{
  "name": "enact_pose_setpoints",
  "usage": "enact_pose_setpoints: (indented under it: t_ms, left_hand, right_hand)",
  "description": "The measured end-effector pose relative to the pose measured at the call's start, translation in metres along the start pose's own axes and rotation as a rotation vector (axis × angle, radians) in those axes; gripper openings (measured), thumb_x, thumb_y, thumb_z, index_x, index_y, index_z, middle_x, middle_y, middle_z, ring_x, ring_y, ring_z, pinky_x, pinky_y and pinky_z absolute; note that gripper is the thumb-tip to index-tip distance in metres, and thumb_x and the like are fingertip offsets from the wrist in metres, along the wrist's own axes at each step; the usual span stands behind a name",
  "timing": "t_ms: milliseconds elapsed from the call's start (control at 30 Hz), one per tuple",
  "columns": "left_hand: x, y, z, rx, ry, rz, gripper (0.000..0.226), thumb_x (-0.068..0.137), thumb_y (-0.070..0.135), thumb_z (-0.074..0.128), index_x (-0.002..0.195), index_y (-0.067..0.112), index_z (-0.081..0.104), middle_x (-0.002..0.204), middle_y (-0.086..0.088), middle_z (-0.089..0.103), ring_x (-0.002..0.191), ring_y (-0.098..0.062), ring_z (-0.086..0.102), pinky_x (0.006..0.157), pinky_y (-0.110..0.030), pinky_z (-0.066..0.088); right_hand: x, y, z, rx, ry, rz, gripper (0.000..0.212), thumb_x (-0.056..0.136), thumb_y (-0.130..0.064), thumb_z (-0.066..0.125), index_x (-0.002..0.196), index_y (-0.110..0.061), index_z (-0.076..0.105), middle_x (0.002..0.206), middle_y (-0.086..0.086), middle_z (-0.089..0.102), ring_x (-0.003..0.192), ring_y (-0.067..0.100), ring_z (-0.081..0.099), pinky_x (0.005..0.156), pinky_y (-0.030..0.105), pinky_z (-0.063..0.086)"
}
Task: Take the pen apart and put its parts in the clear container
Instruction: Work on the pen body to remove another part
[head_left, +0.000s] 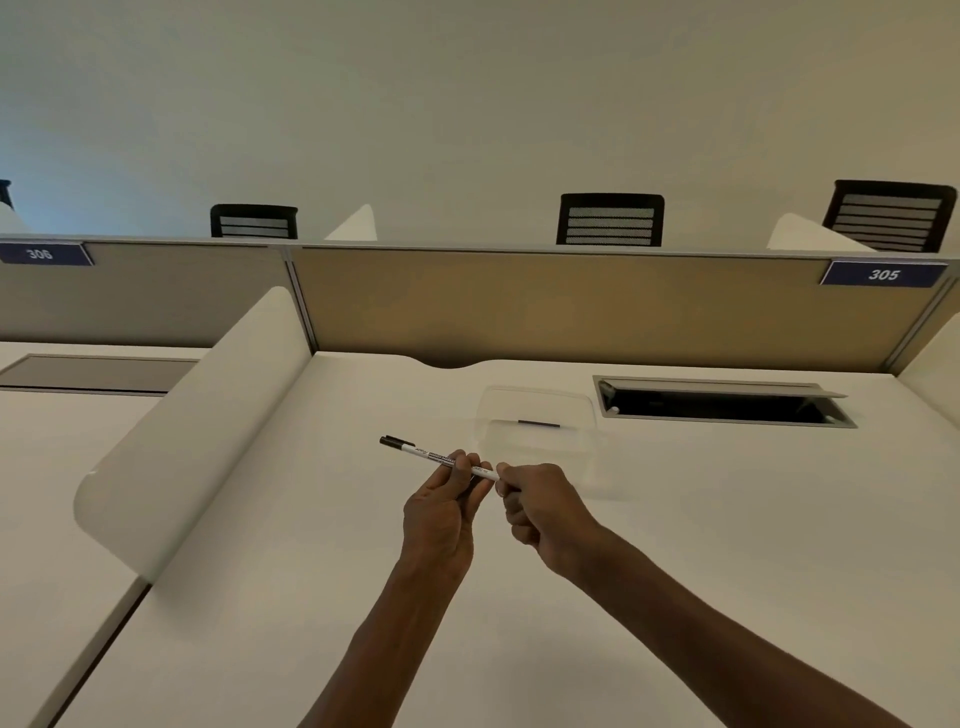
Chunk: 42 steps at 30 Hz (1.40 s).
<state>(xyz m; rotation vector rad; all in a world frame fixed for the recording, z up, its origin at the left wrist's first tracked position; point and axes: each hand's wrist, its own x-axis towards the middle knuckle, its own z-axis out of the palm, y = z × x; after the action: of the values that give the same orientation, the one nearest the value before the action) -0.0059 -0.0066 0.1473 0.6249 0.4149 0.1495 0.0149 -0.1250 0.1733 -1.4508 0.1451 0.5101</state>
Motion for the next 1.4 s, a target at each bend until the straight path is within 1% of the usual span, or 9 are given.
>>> enact_pose_setpoints:
  t_ms: [100,267,433,633,733,867,1133,1300,1400]
  left_hand:
    - [0.002,0.002,0.004,0.014,0.002,0.008,0.014,0.092,0.004,0.057,0.101,-0.003,0.067,0.078,-0.011,0.075,0.074,-0.022,0.075,0.063,-0.027,0.061]
    - [0.0,0.008,0.007,0.018,0.008,0.005,0.016,0.091,0.007,0.059,0.101,-0.002,0.067,0.08,-0.013,0.076,0.075,-0.023,0.075,0.063,-0.028,0.062]
    - [-0.001,0.009,0.008,0.007,0.012,-0.011,0.017,0.092,0.008,0.059,0.103,-0.002,0.067,0.078,-0.012,0.076,0.074,-0.022,0.075,0.062,-0.028,0.061]
    - [-0.001,0.007,0.005,-0.03,0.015,-0.015,0.014,0.092,0.006,0.057,0.096,-0.002,0.068,0.077,-0.011,0.075,0.072,-0.021,0.075,0.061,-0.026,0.06]
    - [0.001,0.005,0.003,-0.027,0.012,-0.015,0.014,0.093,0.005,0.056,0.098,-0.004,0.066,0.074,-0.009,0.074,0.071,-0.021,0.074,0.06,-0.025,0.06]
    - [0.004,0.003,0.0,-0.032,-0.011,-0.02,0.013,0.092,0.005,0.057,0.097,-0.003,0.066,0.074,-0.009,0.074,0.072,-0.019,0.074,0.062,-0.026,0.061]
    - [0.007,-0.008,-0.006,-0.02,0.007,-0.014,0.013,0.092,0.005,0.057,0.098,-0.003,0.067,0.076,-0.009,0.073,0.074,-0.019,0.074,0.063,-0.026,0.06]
    - [0.009,-0.016,-0.011,-0.024,0.05,-0.032,0.016,0.092,0.004,0.057,0.104,-0.006,0.065,0.077,-0.01,0.074,0.074,-0.019,0.074,0.062,-0.026,0.06]
    - [0.009,-0.015,-0.009,-0.038,0.081,-0.052,0.015,0.092,0.003,0.058,0.1,-0.006,0.065,0.077,-0.012,0.075,0.073,-0.019,0.075,0.062,-0.025,0.061]
  right_hand:
    - [0.003,-0.001,0.0,-0.25,0.055,-0.202,0.041,0.098,-0.027,0.046,0.061,-0.013,0.057,0.046,-0.005,0.04,0.039,0.008,0.028,0.039,0.022,0.025]
    - [0.012,0.009,-0.011,-1.173,0.206,-0.849,0.039,0.102,-0.038,0.036,0.076,-0.014,0.053,0.062,-0.003,0.054,0.053,0.016,0.049,0.05,0.031,0.041]
    - [0.016,0.012,-0.016,-1.23,0.226,-1.072,0.032,0.099,-0.029,0.045,0.073,-0.012,0.052,0.058,0.003,0.053,0.045,0.016,0.043,0.042,0.031,0.038]
    - [0.015,0.015,0.001,-0.716,0.213,-0.794,0.043,0.101,-0.022,0.045,0.058,-0.021,0.046,0.044,-0.009,0.04,0.045,0.008,0.043,0.045,0.015,0.03]
    - [0.012,0.015,0.007,-0.502,0.188,-0.537,0.047,0.099,-0.022,0.047,0.052,-0.019,0.045,0.039,-0.009,0.036,0.038,0.007,0.032,0.043,0.017,0.025]
    - [0.004,0.008,0.011,-0.176,0.112,-0.189,0.034,0.095,-0.021,0.046,0.063,-0.012,0.051,0.046,-0.002,0.032,0.037,0.01,0.022,0.04,0.022,0.019]
    - [0.006,0.002,0.008,0.234,0.046,0.228,0.035,0.096,-0.017,0.043,0.061,-0.014,0.048,0.045,-0.006,0.03,0.035,0.006,0.02,0.031,0.018,0.018]
    - [0.013,0.01,0.003,0.233,0.056,0.258,0.035,0.096,-0.019,0.044,0.061,-0.013,0.05,0.046,-0.006,0.031,0.037,0.007,0.02,0.033,0.018,0.018]
    - [0.014,0.013,-0.001,-0.023,0.05,0.078,0.035,0.094,-0.025,0.048,0.062,-0.013,0.055,0.048,-0.004,0.035,0.039,0.008,0.024,0.038,0.022,0.021]
